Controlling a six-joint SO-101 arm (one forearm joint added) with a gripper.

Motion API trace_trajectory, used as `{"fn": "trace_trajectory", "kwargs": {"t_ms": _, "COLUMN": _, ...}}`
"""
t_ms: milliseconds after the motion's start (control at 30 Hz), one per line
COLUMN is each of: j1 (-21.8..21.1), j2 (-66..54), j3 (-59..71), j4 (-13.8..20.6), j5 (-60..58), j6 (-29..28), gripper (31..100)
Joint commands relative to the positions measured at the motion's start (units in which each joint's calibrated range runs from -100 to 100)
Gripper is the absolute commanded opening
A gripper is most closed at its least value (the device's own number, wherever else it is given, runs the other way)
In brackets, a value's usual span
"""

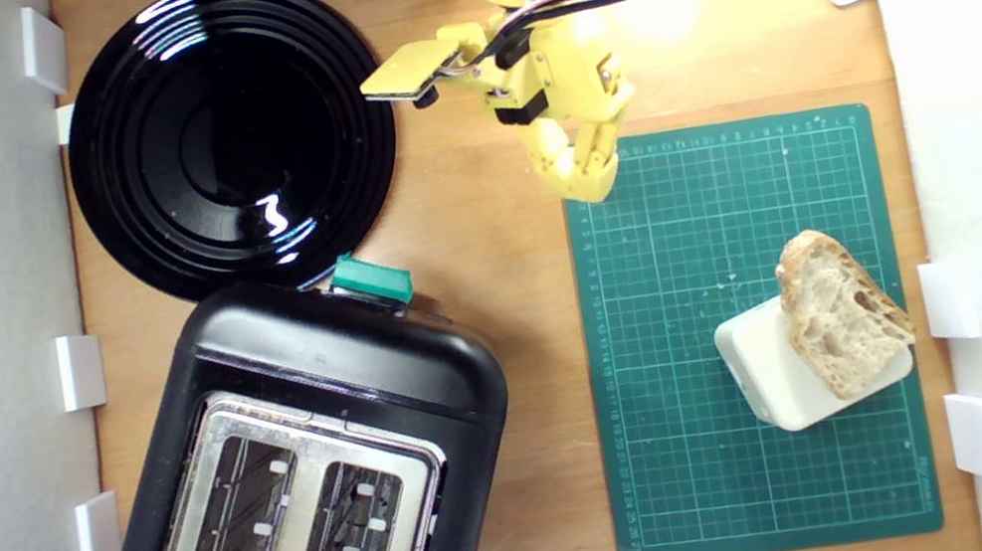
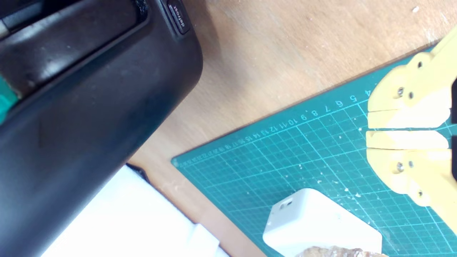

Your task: Pick bread and place in toaster

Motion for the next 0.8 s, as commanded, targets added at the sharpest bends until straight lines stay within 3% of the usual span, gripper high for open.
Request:
{"fn": "trace_trajectory", "kwargs": {"t_ms": 0, "j1": -2.57, "j2": 0.92, "j3": -3.21, "j4": 0.15, "j5": -3.30, "j6": -1.16, "gripper": 42.2}}
{"fn": "trace_trajectory", "kwargs": {"t_ms": 233, "j1": -5.31, "j2": 6.08, "j3": -3.30, "j4": 0.15, "j5": -7.57, "j6": -3.93, "gripper": 42.2}}
{"fn": "trace_trajectory", "kwargs": {"t_ms": 667, "j1": -5.39, "j2": 19.47, "j3": -3.93, "j4": 0.06, "j5": -28.22, "j6": -10.00, "gripper": 42.1}}
{"fn": "trace_trajectory", "kwargs": {"t_ms": 767, "j1": -5.47, "j2": 21.05, "j3": -4.39, "j4": -1.85, "j5": -30.18, "j6": -10.06, "gripper": 42.0}}
